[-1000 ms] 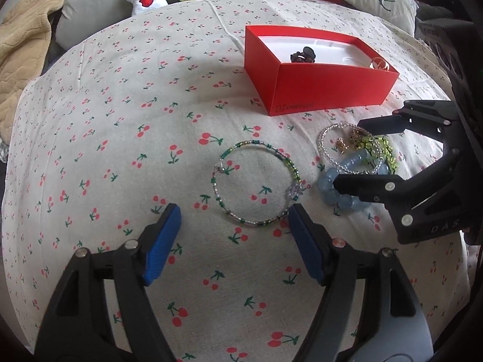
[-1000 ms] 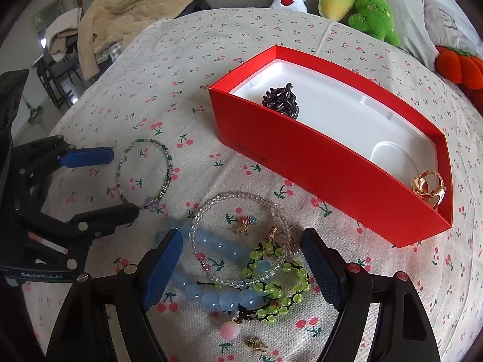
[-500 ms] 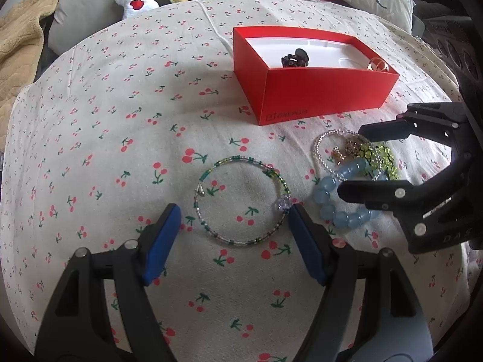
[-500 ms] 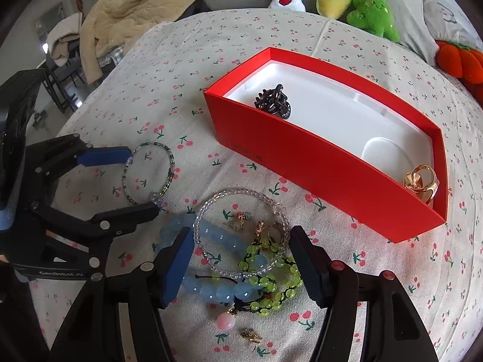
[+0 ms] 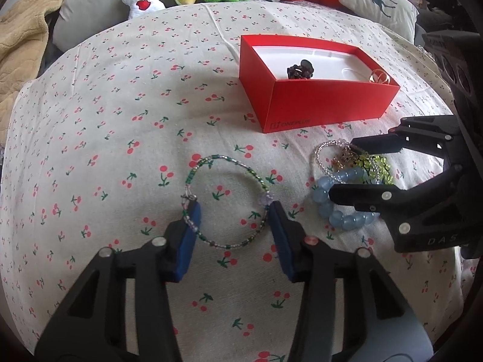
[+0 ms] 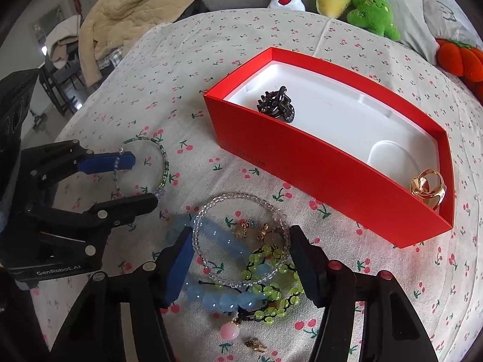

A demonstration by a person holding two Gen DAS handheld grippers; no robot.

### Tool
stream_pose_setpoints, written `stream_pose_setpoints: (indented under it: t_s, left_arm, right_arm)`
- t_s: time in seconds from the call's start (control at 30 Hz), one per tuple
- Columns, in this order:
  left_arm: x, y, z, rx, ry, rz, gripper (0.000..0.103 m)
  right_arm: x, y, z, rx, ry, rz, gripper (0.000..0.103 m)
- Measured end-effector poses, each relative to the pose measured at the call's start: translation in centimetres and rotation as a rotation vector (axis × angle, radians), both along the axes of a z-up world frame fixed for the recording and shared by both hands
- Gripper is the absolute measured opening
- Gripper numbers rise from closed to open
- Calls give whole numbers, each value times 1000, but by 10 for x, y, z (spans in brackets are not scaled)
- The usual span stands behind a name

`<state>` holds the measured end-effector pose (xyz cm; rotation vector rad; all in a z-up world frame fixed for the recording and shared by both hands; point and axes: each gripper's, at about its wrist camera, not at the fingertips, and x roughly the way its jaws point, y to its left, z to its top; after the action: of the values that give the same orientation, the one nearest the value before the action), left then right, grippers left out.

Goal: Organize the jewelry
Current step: 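Grasp the thin bracelet with the left gripper while the right grasps the clear bead bracelet, then carry the thin bracelet into the red box with the left gripper while the right carries the clear one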

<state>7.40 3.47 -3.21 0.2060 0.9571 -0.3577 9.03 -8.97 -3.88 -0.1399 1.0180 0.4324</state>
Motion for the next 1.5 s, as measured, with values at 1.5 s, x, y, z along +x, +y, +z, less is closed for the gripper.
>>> stream_pose_setpoints:
  t_s: [1.5]
  left_arm:
    - [-17, -14, -5, 8, 48, -147, 68]
  right_arm:
    - [-17, -26, 34, 63, -45, -2, 56]
